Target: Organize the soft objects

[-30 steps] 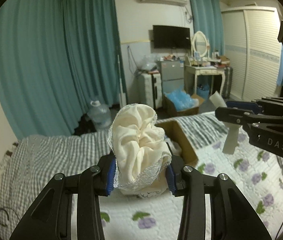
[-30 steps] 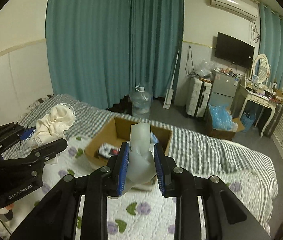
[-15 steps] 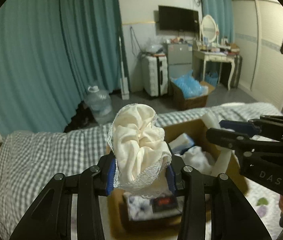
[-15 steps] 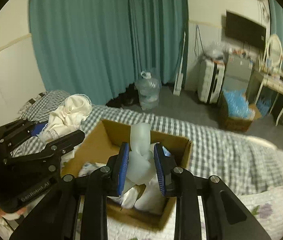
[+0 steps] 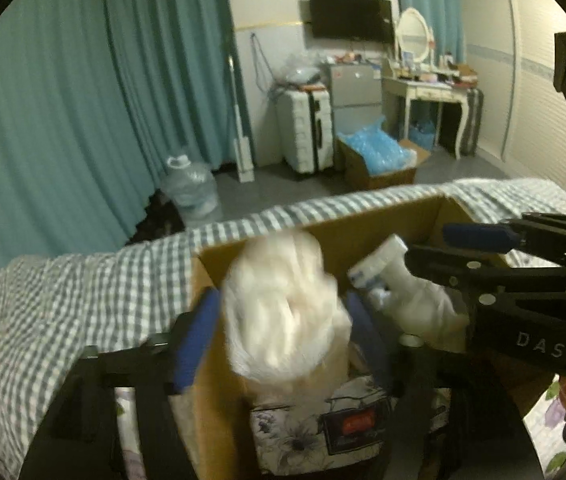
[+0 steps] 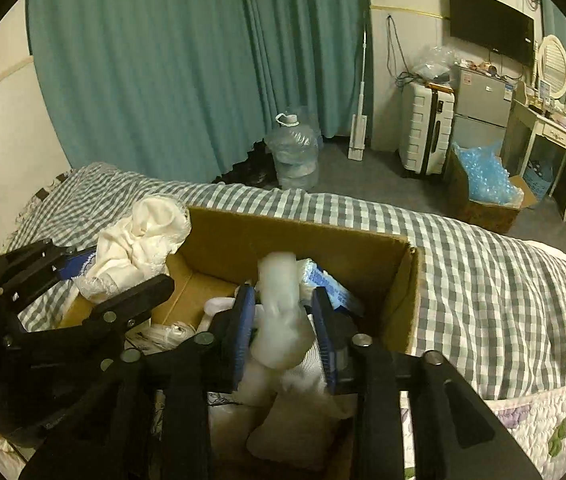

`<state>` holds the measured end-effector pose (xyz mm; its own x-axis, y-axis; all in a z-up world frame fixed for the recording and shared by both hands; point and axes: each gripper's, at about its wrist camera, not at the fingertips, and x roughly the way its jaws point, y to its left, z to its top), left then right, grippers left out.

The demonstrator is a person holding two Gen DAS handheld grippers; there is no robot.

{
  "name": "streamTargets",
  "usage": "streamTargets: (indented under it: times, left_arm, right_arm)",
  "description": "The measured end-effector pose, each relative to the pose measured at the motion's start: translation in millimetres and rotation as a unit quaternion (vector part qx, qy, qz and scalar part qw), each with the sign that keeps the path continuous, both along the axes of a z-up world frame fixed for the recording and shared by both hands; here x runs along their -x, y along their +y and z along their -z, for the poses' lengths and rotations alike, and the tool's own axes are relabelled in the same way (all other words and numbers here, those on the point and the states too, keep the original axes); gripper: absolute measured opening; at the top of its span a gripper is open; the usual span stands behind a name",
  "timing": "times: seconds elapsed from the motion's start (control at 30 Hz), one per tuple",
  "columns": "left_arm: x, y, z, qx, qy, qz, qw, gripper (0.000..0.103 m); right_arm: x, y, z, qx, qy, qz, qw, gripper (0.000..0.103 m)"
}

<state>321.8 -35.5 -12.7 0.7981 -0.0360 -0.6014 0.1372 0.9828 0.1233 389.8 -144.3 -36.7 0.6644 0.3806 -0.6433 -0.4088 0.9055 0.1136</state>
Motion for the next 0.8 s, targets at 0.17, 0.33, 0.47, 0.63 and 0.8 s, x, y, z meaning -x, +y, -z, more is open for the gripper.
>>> streamTargets:
  times: [0.17,0.33,0.47,0.63,0.8]
  left_arm:
    - [20,1,-34,-0.013,-0.031,-0.009,0.9994,0.08]
    - [65,3,-95,-0.017,-0.084,-0.016,0.9961,0.08]
    - [109,4,-151,-0.015,-0.134,-0.019,0.9908,0.082]
    - [184,7,-218,-0.017,-0.219,-0.031,0.975,0.098]
    - [255,12,-256,-0.014,-0.275,-0.026,0.961,0.1]
  right_arm:
    - [10,-9,-23,-0.009,-0.016,0.028,0.999,0.072]
    - [37,-26,-73,-0.027,-0.049,0.061,0.997,0.076]
    - [81,-38,-133,-0.028,-0.094,0.074,0.992,0.08]
    - [154,-48,-214,-0.035,-0.162,0.081,0.983,0.087]
    - [237,-52,-279,-0.037,-0.224,0.083,0.97,0.1]
